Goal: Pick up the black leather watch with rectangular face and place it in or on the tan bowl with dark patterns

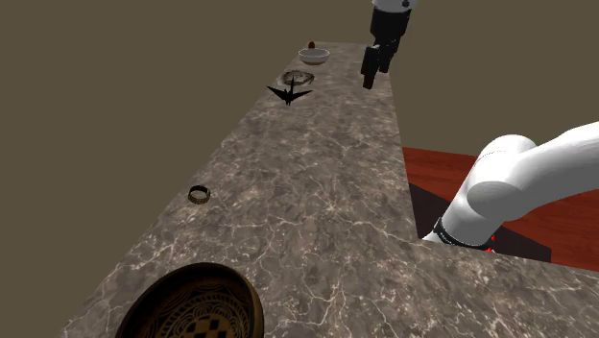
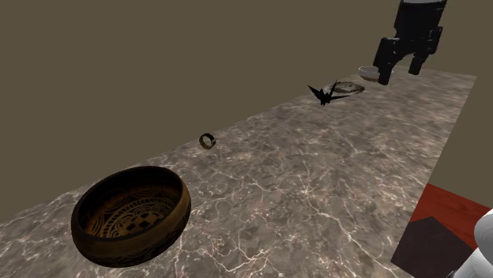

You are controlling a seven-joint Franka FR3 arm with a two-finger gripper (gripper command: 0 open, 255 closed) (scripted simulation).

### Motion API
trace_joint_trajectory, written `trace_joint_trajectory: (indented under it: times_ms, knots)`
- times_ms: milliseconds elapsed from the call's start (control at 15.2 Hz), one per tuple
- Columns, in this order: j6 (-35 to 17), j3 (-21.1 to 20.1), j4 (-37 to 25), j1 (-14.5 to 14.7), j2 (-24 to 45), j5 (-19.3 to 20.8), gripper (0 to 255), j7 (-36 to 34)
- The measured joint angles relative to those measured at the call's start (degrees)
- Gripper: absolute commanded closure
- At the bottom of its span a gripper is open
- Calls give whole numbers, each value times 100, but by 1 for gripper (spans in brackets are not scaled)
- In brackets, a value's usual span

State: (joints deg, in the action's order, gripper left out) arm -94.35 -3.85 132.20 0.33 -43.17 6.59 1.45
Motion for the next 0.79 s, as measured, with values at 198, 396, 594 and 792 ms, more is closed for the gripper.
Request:
trace_joint_trajectory:
  times_ms: [198, 396, 594, 792]
  knots:
    - [-63, -131, 55, 39, 43, -97, 0, -181]
    - [-267, -425, 23, 104, 352, -297, 0, -599]
    - [-472, -711, -69, 157, 712, -475, 0, -1012]
    - [-678, -1031, -170, 217, 1075, -637, 0, -1464]
